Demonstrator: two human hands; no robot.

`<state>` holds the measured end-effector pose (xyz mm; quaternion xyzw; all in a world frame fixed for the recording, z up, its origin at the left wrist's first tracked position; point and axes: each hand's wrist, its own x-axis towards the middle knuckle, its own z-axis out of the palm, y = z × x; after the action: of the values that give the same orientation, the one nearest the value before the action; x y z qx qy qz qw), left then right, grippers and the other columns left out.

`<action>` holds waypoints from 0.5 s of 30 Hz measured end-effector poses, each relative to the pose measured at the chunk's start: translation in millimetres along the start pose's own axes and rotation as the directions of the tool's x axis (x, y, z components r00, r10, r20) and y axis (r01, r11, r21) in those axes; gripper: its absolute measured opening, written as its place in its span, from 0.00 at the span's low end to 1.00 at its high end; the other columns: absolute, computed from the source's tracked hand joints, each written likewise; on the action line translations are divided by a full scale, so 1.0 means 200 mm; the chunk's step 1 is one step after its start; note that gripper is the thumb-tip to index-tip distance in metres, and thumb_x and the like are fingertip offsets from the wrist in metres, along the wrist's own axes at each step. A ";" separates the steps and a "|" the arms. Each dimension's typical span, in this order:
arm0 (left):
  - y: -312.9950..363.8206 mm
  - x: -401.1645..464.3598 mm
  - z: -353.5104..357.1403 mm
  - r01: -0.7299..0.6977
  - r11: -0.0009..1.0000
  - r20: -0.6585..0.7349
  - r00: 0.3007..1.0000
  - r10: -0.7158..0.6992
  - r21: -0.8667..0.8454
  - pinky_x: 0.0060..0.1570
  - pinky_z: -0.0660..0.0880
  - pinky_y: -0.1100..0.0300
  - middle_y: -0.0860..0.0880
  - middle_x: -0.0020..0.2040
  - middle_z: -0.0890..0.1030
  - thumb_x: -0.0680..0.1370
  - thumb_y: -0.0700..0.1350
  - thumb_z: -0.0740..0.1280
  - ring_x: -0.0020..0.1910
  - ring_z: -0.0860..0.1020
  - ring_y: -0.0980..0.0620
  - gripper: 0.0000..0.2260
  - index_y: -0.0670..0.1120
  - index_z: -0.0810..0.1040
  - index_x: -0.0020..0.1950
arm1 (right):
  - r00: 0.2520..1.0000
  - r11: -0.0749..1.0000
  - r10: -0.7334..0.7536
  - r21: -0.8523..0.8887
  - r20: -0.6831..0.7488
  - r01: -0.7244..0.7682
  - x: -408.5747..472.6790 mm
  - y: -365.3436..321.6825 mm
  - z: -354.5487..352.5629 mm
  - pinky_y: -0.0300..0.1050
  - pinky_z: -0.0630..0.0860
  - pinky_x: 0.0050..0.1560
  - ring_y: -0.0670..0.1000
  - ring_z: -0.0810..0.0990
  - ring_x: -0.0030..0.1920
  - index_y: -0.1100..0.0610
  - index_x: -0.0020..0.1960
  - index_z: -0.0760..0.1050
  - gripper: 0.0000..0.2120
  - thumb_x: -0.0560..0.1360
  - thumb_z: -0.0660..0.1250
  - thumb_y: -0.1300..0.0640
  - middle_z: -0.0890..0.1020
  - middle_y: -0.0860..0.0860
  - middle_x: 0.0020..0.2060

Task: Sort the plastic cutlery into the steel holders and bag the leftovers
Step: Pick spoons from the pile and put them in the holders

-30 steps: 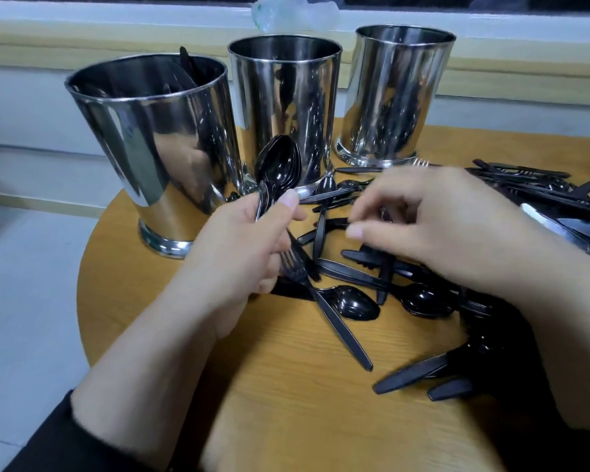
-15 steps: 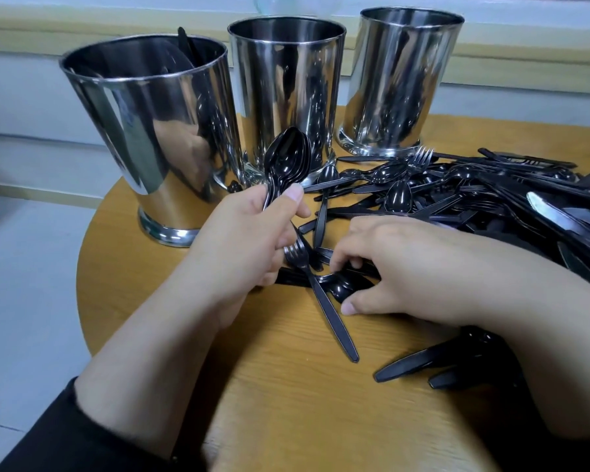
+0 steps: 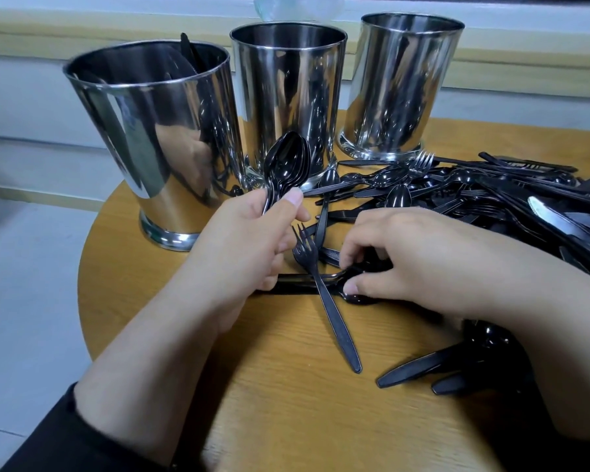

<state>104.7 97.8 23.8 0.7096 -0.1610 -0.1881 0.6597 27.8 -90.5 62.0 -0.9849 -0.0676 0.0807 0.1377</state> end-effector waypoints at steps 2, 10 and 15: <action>0.00 0.00 0.00 0.005 1.000 -0.003 1.000 -0.005 0.008 0.22 0.58 0.66 0.52 0.30 0.68 0.85 0.54 0.61 0.23 0.61 0.56 0.13 0.47 0.78 0.49 | 0.999 1.000 0.002 0.006 -0.046 -0.002 0.00 0.01 -0.01 0.29 0.65 0.42 0.35 0.72 0.45 0.41 0.50 0.79 0.04 0.77 0.69 0.43 0.74 0.36 0.46; 0.00 0.00 0.00 0.003 1.000 0.000 1.000 -0.003 0.002 0.23 0.57 0.65 0.52 0.31 0.68 0.85 0.53 0.61 0.24 0.60 0.55 0.13 0.46 0.78 0.50 | 0.980 0.997 0.066 0.057 -0.186 -0.056 -0.02 0.02 -0.03 0.27 0.71 0.41 0.32 0.75 0.43 0.43 0.49 0.79 0.03 0.80 0.67 0.48 0.81 0.39 0.40; -0.01 0.01 -0.01 -0.017 1.000 -0.020 1.000 0.017 0.001 0.24 0.57 0.64 0.51 0.31 0.68 0.84 0.54 0.62 0.24 0.60 0.54 0.13 0.47 0.79 0.50 | 0.933 0.983 0.160 0.134 -0.322 -0.122 -0.02 0.04 -0.05 0.27 0.68 0.31 0.34 0.76 0.32 0.42 0.54 0.80 0.07 0.82 0.64 0.52 0.83 0.43 0.39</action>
<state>106.2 98.5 22.0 0.7104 -0.1605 -0.1749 0.6625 26.8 -101.2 69.7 -0.9774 0.0320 -0.0728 0.1956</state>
